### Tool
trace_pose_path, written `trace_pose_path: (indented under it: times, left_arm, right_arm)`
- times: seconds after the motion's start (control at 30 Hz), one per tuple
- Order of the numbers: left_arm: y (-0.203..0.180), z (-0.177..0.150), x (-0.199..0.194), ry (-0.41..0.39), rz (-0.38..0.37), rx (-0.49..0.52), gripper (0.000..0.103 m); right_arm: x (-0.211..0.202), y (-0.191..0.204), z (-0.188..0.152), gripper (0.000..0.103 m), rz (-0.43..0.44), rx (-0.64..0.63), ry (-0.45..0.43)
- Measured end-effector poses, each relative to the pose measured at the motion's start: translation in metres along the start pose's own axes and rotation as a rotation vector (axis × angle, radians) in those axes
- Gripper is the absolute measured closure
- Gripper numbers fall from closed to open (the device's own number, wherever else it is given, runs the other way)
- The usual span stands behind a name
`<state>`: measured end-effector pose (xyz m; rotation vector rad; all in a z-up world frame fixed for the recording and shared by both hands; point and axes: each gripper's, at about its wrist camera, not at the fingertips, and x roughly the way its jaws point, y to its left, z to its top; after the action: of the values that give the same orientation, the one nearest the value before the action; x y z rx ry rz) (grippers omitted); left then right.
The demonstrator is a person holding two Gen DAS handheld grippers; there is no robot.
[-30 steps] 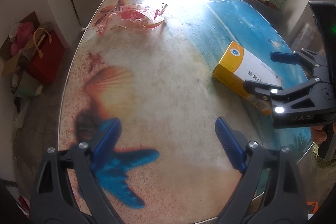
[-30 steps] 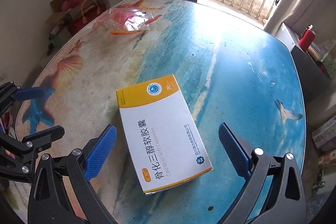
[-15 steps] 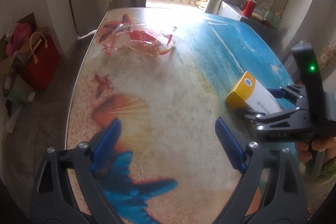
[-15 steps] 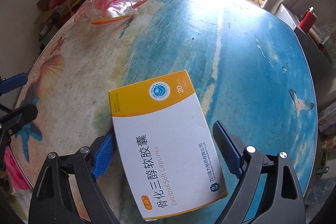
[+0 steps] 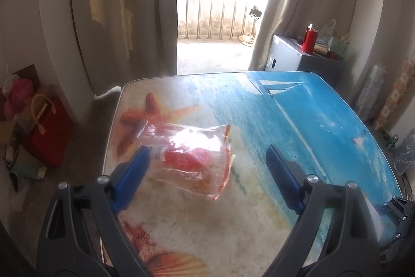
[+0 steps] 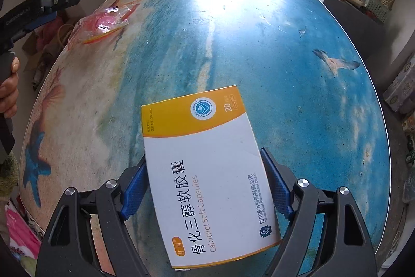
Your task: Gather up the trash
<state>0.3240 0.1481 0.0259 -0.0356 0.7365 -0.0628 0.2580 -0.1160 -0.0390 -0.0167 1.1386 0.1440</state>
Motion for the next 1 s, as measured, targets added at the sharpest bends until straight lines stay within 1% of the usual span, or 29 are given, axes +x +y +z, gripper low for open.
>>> trace_pose_path:
  times: [0.07,0.1,0.13,0.17,0.2,0.23,0.27,0.3,0.37,0.43,0.57,0.8,0.83,0.87,0.9,0.93,0.97,1.0]
  left_arm:
    - [0.011,0.010,0.018,0.015,0.012,-0.043,0.018]
    - [0.018,0.013,0.028,0.026,0.013,-0.071,0.022]
    - [0.026,0.016,0.039,0.047,0.012,-0.098,0.035]
    - [0.031,0.017,0.050,0.075,0.014,-0.121,0.045]
    - [0.036,0.017,0.059,0.103,0.015,-0.138,0.050]
    - [0.039,0.015,0.067,0.131,0.012,-0.141,0.060]
    - [0.039,0.012,0.075,0.158,0.015,-0.132,0.065]
    - [0.037,0.007,0.080,0.179,0.023,-0.117,0.065]
    - [0.032,-0.005,0.082,0.197,0.015,-0.093,0.069]
    - [0.028,-0.014,0.078,0.202,-0.011,-0.085,0.070]
    - [0.016,-0.032,0.067,0.226,-0.064,-0.081,0.070]
    - [-0.019,-0.067,0.030,0.273,-0.158,-0.050,0.069]
    - [-0.023,-0.073,0.025,0.281,-0.176,-0.057,0.066]
    - [-0.027,-0.079,0.019,0.283,-0.194,-0.066,0.061]
    - [-0.029,-0.084,0.013,0.287,-0.213,-0.075,0.059]
    - [-0.031,-0.090,0.005,0.290,-0.237,-0.090,0.054]
    - [-0.030,-0.094,-0.002,0.288,-0.268,-0.114,0.051]
    - [-0.028,-0.097,-0.010,0.275,-0.303,-0.143,0.050]
  right_arm:
    - [-0.001,-0.002,-0.001,0.025,0.001,0.008,-0.005]
    - [0.000,-0.002,-0.001,0.025,0.001,0.008,-0.008]
    - [0.000,-0.001,-0.001,0.025,-0.002,0.006,-0.010]
    - [0.000,-0.001,-0.001,0.025,-0.007,0.002,-0.011]
    - [0.000,0.000,-0.001,0.025,-0.012,-0.002,-0.011]
    - [0.001,0.000,-0.001,0.025,-0.014,-0.004,-0.013]
    - [0.000,0.000,0.000,0.025,-0.013,-0.004,-0.015]
    - [0.000,-0.001,0.000,0.025,-0.009,-0.001,-0.017]
    - [0.000,-0.004,0.000,0.025,0.004,0.010,-0.023]
    - [-0.002,-0.006,-0.003,0.025,0.012,0.018,-0.030]
    - [-0.002,-0.005,-0.003,0.025,-0.003,0.010,-0.037]
    - [-0.006,-0.011,-0.008,0.025,0.006,0.041,-0.036]
    - [-0.007,-0.013,-0.009,0.025,0.005,0.048,-0.033]
    - [-0.008,-0.015,-0.011,0.025,-0.002,0.056,-0.030]
    - [-0.009,-0.017,-0.012,0.025,-0.005,0.065,-0.029]
    - [-0.010,-0.019,-0.014,0.025,-0.004,0.074,-0.029]
    - [-0.011,-0.022,-0.015,0.025,-0.006,0.083,-0.030]
    - [-0.012,-0.024,-0.017,0.025,-0.007,0.091,-0.031]
